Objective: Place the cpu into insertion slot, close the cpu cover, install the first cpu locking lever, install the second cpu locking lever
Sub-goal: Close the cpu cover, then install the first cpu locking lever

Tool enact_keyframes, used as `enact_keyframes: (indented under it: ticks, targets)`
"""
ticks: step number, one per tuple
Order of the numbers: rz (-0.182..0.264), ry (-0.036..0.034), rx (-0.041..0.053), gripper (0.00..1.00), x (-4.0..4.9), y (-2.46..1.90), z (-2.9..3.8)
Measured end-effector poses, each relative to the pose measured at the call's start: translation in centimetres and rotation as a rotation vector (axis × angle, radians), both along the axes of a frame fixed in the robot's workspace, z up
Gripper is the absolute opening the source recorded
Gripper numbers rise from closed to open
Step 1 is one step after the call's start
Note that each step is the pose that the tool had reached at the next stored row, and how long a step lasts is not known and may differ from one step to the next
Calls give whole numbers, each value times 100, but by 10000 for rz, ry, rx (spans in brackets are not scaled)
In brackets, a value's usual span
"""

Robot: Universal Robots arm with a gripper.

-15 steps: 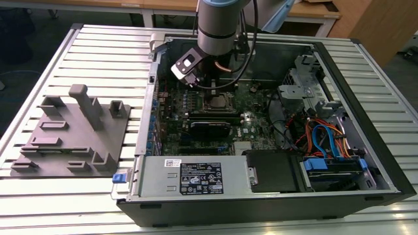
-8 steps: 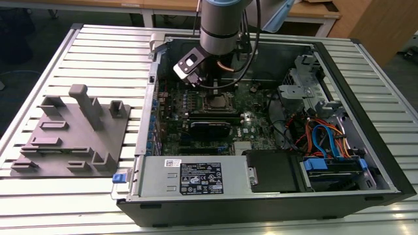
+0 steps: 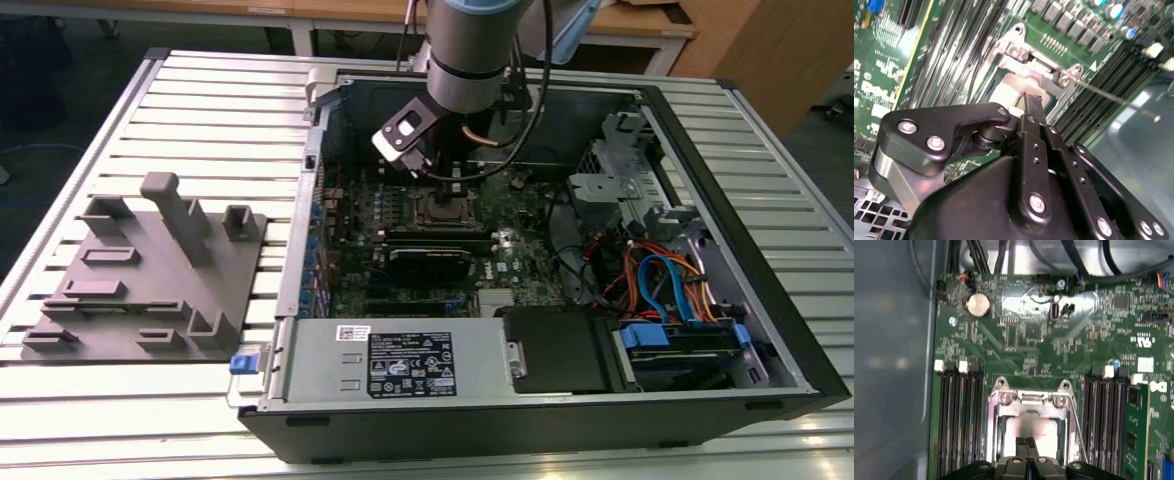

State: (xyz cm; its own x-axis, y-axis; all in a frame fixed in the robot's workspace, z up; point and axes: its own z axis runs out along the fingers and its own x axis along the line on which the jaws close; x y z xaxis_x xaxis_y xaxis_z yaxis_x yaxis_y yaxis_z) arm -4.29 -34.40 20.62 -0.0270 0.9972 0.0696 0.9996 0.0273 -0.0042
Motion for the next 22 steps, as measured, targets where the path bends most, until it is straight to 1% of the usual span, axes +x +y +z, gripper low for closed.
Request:
enact_keyframes:
  ticks: [4, 6, 9, 19, 22]
  targets:
    - [0, 2, 1, 11, 10, 0, 0]
    - [1, 2, 1, 11, 50, 0, 0]
    - [0, 2, 2, 11, 50, 0, 1]
    - [0, 3, 0, 11, 50, 0, 65]
    - [1, 1, 3, 11, 51, 1, 67]
